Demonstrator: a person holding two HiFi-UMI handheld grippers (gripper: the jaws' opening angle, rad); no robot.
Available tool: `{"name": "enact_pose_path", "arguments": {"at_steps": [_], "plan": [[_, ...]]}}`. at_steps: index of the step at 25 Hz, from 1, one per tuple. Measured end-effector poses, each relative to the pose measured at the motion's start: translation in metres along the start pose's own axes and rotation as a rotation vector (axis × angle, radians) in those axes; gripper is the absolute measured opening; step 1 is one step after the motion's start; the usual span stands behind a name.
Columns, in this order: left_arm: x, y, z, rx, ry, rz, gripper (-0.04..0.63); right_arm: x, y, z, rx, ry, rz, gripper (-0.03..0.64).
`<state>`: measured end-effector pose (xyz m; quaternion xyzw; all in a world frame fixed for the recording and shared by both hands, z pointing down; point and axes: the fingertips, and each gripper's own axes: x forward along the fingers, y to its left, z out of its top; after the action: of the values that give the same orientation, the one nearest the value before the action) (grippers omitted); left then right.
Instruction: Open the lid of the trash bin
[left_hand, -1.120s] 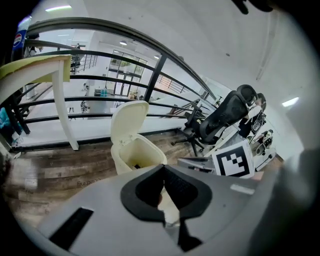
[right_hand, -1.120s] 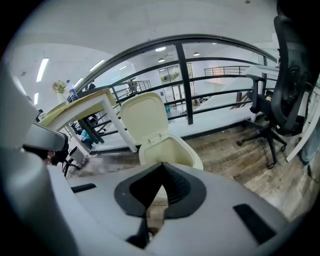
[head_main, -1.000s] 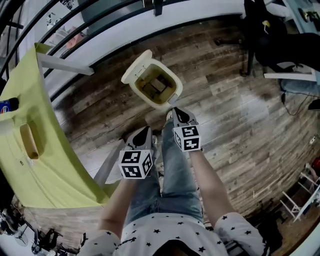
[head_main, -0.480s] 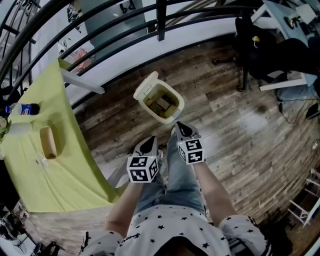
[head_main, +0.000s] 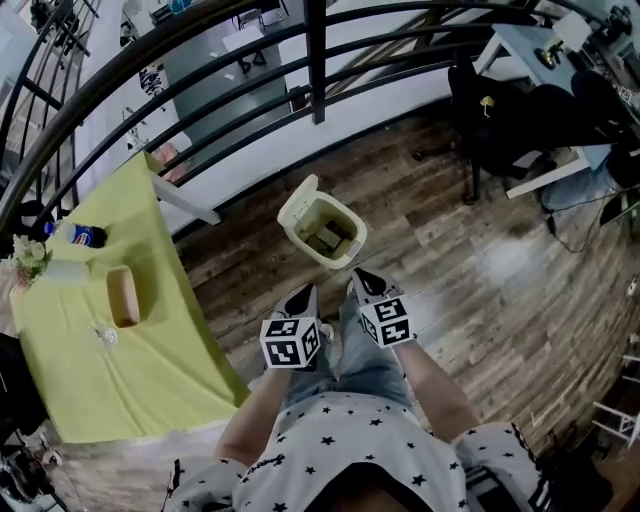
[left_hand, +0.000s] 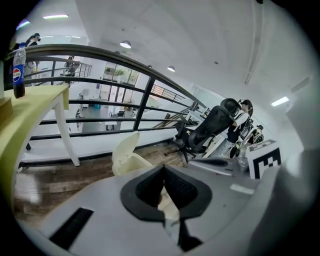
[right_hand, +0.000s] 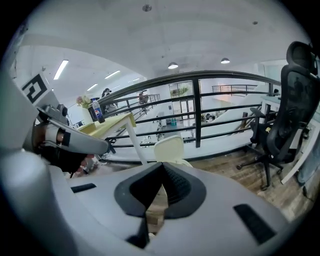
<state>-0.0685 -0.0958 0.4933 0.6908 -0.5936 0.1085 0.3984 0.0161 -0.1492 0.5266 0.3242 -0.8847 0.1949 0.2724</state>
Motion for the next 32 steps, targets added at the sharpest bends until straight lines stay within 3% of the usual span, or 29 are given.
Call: {"name": "enact_pose_path", "arguments": {"at_steps": [9,32], "plan": [[-0.03,-0.01,0.025,0.057,-0.056,-0.019,0.011,-0.044,0.028,0.028,-0.013,-0.059,-0.002,-0.006],[-0.09,-0.037,0.022,0.166,-0.119,-0.113,0.011,-0.128,0.072,0.051,0.016,-0.212,-0.08,-0.006]]}}
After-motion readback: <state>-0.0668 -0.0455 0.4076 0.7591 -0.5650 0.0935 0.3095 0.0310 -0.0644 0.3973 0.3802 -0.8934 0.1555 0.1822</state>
